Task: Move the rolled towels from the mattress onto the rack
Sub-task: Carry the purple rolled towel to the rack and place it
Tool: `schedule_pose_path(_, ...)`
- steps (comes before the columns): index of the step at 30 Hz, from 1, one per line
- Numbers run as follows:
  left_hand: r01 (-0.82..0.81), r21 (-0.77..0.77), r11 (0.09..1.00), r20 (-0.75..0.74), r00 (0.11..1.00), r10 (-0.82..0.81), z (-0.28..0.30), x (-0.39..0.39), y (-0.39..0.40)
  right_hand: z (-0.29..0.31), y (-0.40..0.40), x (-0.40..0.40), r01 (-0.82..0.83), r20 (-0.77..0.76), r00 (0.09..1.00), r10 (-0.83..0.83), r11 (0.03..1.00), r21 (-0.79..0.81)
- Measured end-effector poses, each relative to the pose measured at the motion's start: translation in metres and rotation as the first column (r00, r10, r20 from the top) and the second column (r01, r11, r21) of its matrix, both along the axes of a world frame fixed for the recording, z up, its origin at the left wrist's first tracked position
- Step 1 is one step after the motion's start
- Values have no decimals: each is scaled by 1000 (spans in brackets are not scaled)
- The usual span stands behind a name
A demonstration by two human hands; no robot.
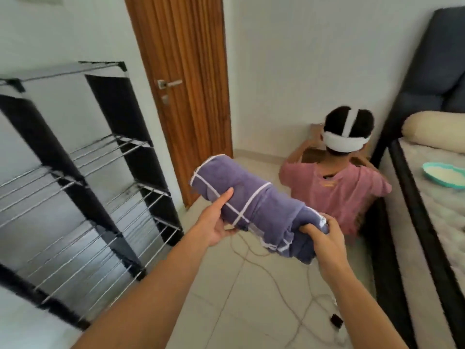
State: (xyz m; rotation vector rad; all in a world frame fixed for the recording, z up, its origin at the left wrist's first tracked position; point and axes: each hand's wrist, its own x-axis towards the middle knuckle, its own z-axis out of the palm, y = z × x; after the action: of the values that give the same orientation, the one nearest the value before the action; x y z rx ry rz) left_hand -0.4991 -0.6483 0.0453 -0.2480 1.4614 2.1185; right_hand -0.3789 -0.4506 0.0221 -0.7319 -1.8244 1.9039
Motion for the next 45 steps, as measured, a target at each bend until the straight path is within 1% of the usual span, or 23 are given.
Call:
schedule_pose_path(3, -131, -2, 991, -15, 991, 131, 7, -25, -52, 4, -38, -58, -129, 6, 992, 129, 991, 20)
schedule_pose_path(7, -277, -2, 961, -18, 961, 277, 14, -74, -105, 8, -83, -134, -309, -28, 951, 308, 951, -13)
schedule_pose_path(10, -401, -6, 916, -7, 916, 401, 20, -118, -125, 6, -105, -193, -405, -60, 913, 403, 914, -28)
schedule_pose_path(12, -460, -29, 887, 3, 888, 460, 25, -148, -133, 8, -117, -230, -429, -57, 902, 427, 903, -35)
schedule_pose_path(16, -497, -29, 867, -17, 868, 497, 37, -202, -146, 16, -134, -301, -444, -56, 896, 441, 893, -65)
schedule_pose_path(19, -539, -25, 842, 21, 842, 539, 43, -240, -161, 19, -152, -342, -468, -47, 883, 466, 882, -51)
schedule_pose_path(22, -565, 1, 825, 19, 825, 565, 47, -281, -183, 24, -177, -381, -540, -71, 840, 538, 841, -19)
schedule_pose_path(24, -581, 17, 814, 26, 814, 581, 49, -307, -198, 29, -191, -405, -574, -59, 818, 573, 819, -13)
schedule_pose_path(29, -602, 38, 798, 20, 799, 601, 54, -384, -250, 36, -244, -460, -598, -151, 788, 597, 800, 41)
schedule_pose_path(33, -623, 31, 782, -8, 782, 623, 56, -441, -287, 35, -289, -509, -583, -189, 792, 580, 811, 47)
schedule_pose_path(35, -652, 45, 757, -25, 757, 653, 55, -467, -300, 39, -308, -527, -578, -201, 796, 572, 815, 29)
schedule_pose_path(37, -682, 85, 727, -33, 727, 686, 51, -491, -312, 40, -325, -543, -563, -210, 800, 561, 824, 57)
schedule_pose_path(40, -756, 82, 649, -71, 645, 761, 47, -516, -329, 36, -348, -564, -523, -211, 819, 533, 846, 109)
schedule_pose_path(42, -781, 29, 623, -91, 619, 780, 38, -529, -337, 33, -359, -573, -506, -179, 833, 523, 852, 136)
schedule_pose_path(45, -780, -127, 613, -104, 625, 773, 23, -538, -340, 20, -369, -582, -503, -149, 843, 516, 856, 122)
